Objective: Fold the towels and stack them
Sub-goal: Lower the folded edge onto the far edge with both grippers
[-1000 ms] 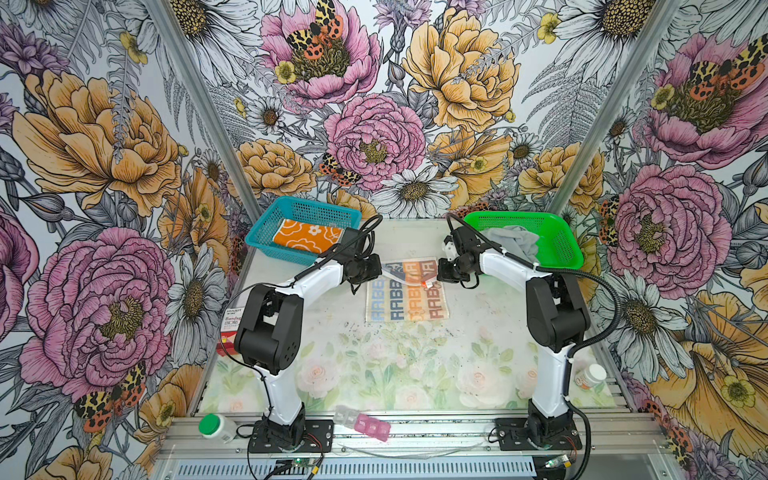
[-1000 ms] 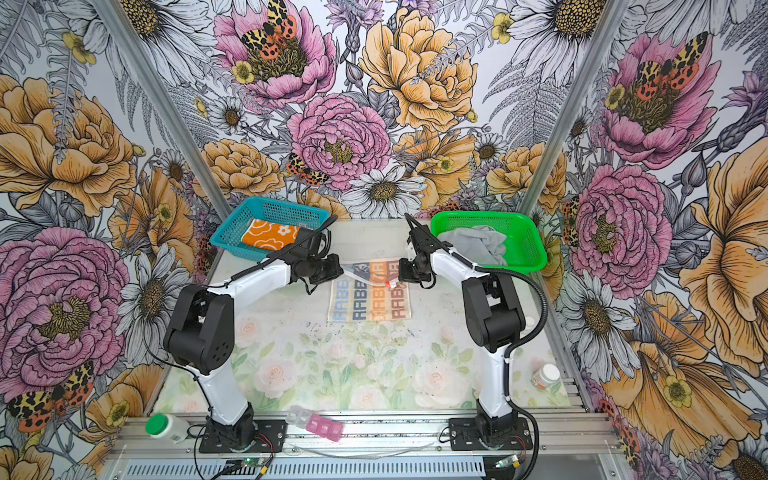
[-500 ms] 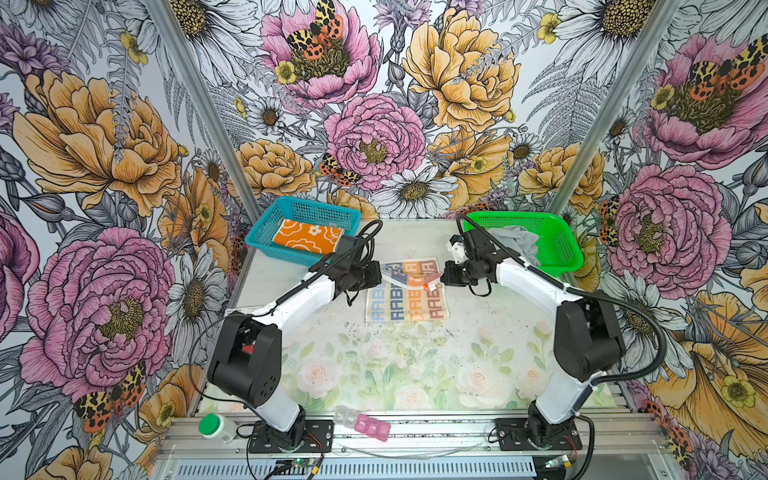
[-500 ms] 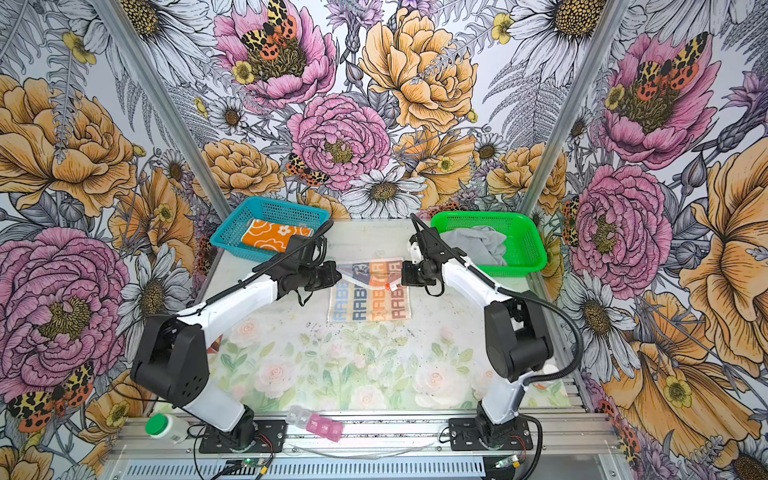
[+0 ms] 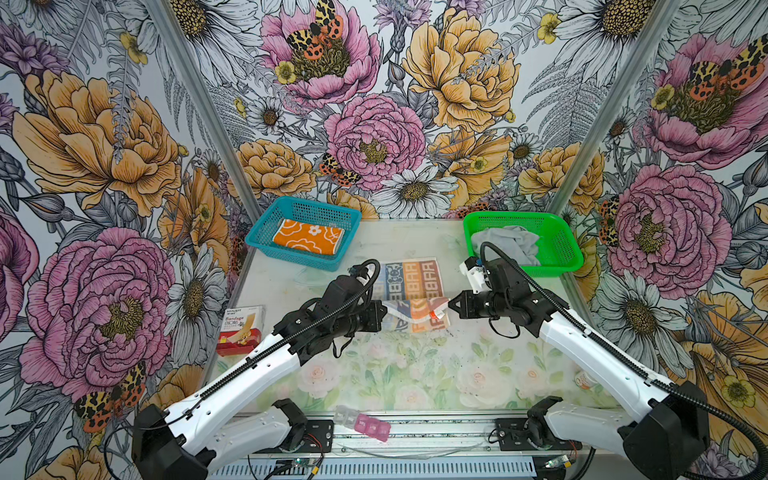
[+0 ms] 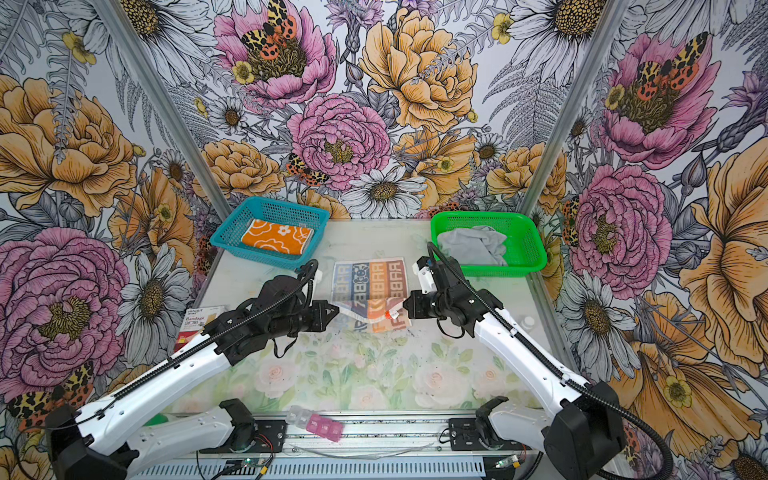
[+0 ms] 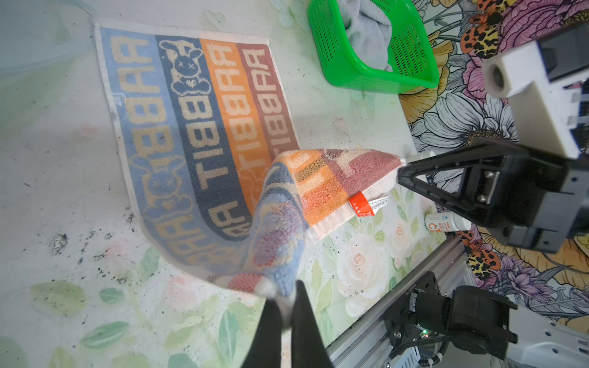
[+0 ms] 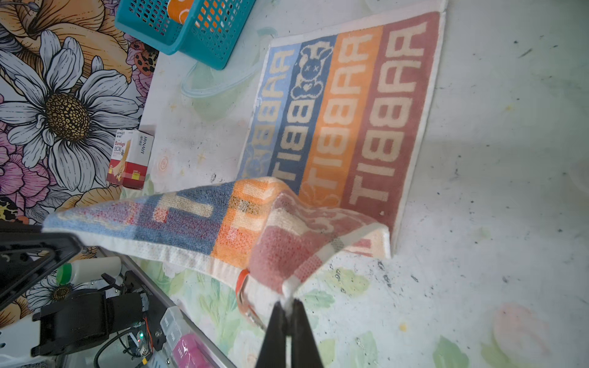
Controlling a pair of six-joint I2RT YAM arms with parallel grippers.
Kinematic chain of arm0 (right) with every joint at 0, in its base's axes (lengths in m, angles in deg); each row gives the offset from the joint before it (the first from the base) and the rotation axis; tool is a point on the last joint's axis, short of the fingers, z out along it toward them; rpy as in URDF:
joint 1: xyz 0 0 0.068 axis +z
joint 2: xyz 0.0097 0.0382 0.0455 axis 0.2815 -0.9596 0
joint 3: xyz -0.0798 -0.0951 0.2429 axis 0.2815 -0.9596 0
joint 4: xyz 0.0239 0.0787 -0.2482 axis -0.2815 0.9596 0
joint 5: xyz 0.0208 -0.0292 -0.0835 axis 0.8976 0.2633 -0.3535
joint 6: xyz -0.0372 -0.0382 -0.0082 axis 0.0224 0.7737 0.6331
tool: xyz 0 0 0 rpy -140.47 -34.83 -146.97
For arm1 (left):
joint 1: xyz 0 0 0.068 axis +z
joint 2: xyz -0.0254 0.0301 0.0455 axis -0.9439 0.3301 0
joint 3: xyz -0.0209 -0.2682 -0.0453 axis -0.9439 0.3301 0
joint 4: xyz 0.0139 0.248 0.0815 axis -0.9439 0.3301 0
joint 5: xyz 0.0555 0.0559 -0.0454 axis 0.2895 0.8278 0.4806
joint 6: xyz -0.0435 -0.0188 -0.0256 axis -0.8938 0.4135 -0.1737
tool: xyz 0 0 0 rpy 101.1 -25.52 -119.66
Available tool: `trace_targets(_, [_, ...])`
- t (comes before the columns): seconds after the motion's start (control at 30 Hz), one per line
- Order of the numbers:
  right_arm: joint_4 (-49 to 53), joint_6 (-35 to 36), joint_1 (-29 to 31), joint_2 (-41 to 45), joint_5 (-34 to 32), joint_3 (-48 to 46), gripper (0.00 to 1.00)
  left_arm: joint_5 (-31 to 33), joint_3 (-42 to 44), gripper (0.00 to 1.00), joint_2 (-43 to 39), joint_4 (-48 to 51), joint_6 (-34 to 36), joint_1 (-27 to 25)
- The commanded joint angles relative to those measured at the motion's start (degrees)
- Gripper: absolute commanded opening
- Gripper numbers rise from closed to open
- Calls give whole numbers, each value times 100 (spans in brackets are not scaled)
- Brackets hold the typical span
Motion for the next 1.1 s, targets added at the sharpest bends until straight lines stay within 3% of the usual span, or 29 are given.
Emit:
trace_targets(0.0, [-39,-65,35,-12,-160,-43,0,465,172,0,126,69,-138,-12])
trace_targets(0.27, [-48,140,-37,-857,-686,440,0,331,25,0,975,-586,259,577])
trace_targets(0.5, [-57,504,-255,-2121,-950,1326,0,-719,-371,0,2272,-1358,399,1697])
trace_targets(0.7, [-56,748,-610,-3149,-807,2088,0,-1067,-1332,0,3545,-1394,657,2016])
trace_targets(1.07, [-51,984,-897,-4640,-459,3204,0,-1006,-2265,0,4827,-1297,752,2292])
